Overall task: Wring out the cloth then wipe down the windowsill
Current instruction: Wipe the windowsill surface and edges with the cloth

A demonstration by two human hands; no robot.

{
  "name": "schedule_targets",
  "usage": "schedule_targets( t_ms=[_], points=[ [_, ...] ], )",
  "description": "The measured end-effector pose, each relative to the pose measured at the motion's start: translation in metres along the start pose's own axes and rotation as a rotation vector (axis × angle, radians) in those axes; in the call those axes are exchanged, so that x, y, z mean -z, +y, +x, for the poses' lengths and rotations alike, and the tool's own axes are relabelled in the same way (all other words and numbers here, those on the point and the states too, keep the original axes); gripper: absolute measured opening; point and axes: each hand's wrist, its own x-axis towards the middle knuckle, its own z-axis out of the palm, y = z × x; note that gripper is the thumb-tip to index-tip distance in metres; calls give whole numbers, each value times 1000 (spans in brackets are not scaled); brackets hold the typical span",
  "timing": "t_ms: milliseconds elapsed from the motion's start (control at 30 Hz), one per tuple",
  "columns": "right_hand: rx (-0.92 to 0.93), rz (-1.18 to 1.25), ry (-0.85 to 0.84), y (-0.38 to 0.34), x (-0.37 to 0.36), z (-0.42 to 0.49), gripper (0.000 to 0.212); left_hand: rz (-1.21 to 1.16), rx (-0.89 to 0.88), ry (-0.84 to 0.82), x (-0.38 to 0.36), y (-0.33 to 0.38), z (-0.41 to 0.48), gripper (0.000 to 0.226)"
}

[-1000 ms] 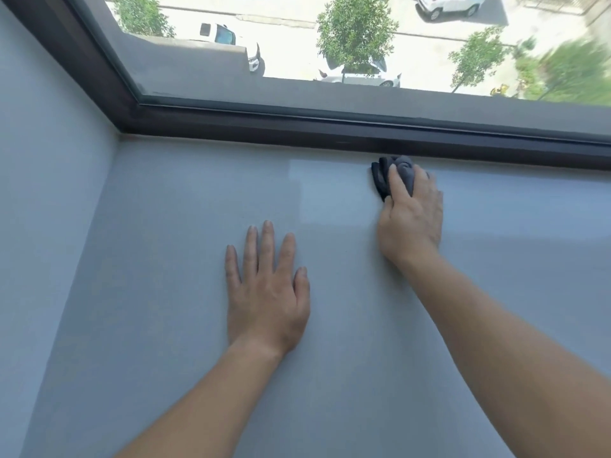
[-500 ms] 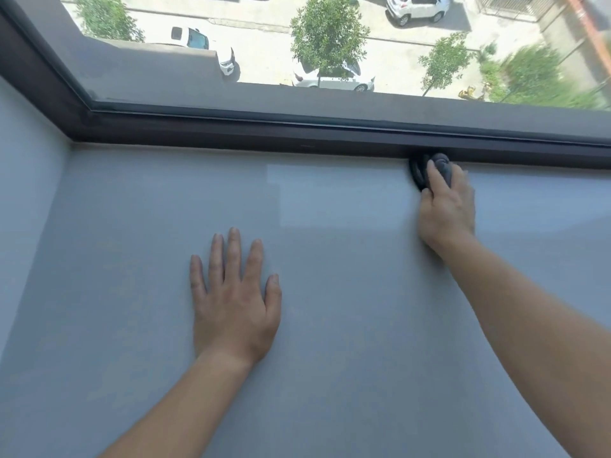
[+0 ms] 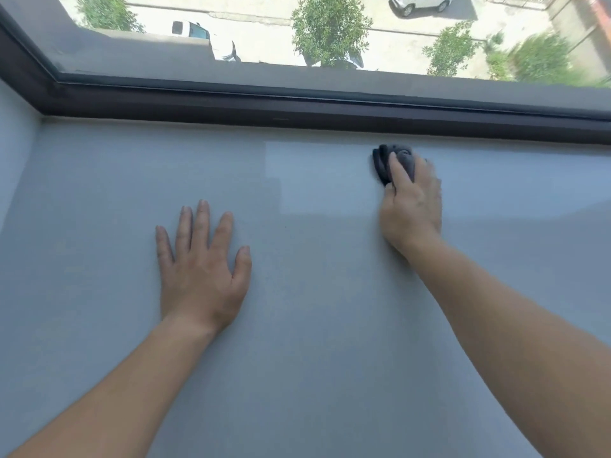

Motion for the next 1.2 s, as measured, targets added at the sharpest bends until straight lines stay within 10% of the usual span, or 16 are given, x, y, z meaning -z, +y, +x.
schedule_targets(
  t_ms=[167,400,600,767,1000,1200],
  points=[
    [546,-6,-251,10,2,-69,51,-36,7,41,-3,20,-15,60],
    [21,-16,-50,35,15,-26,56,-98,-57,9,-25,87,-76,67],
    [704,-35,-311,43,17,-94,59,-24,-7,3,-29,95,-78,68],
    [157,-23,-96,76,26,-24,54,-9,11,11,-30,96,-77,69],
    [595,14,-274,51,21,-135,57,-22,24,3,-26,99,-78,70],
    [164,25,-139,69,29,-75,55,-10,26,25,-30,97,-78,71]
  ],
)
